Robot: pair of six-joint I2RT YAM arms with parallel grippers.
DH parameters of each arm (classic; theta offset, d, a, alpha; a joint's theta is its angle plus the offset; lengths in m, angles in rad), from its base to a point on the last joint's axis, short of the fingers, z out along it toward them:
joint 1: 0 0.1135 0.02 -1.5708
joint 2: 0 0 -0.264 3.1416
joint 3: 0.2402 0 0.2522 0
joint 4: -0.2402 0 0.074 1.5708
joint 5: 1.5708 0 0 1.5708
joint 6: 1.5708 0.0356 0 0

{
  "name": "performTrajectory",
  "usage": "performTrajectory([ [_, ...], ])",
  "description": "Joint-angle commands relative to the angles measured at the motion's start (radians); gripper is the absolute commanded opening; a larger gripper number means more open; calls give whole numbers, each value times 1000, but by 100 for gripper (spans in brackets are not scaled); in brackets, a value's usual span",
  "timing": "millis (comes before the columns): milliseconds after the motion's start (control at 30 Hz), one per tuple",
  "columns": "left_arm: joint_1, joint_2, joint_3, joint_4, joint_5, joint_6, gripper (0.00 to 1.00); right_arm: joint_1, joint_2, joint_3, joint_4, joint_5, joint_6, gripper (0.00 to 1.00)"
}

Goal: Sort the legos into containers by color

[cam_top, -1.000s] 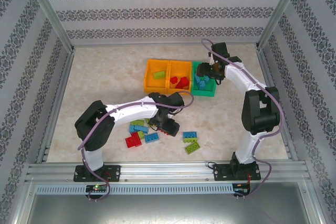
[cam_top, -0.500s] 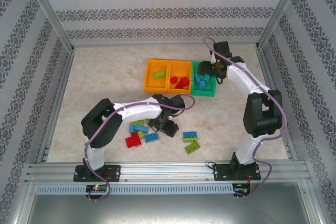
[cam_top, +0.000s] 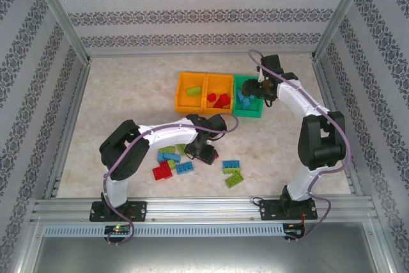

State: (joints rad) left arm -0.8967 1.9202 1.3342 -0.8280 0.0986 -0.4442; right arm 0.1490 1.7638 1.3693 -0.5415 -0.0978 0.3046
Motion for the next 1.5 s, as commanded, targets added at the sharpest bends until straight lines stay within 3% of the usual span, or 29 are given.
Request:
performTrajectory([
  [0,-15,-14,7,-35,-39,-8,57,-13,-48,-18,-2,8,-8,76],
  [367,24,-59,208,-170,-142,63,54,-11,-160,-158,8,-29,12,76],
  [767,223,87,532,-106,-111,206,52,15,-392,-439,24,-58,107,76],
  [1133,331,406,1000,-131,0,228,54,189,-452,-564,16,-19,197,76],
  [1333,362,454,1040,-48,115,168,57,305,-484,-617,21,-7,299,77],
  [1467,363,476,1047,-22,127,147,65,389,-482,-626,4,-9,332,78],
])
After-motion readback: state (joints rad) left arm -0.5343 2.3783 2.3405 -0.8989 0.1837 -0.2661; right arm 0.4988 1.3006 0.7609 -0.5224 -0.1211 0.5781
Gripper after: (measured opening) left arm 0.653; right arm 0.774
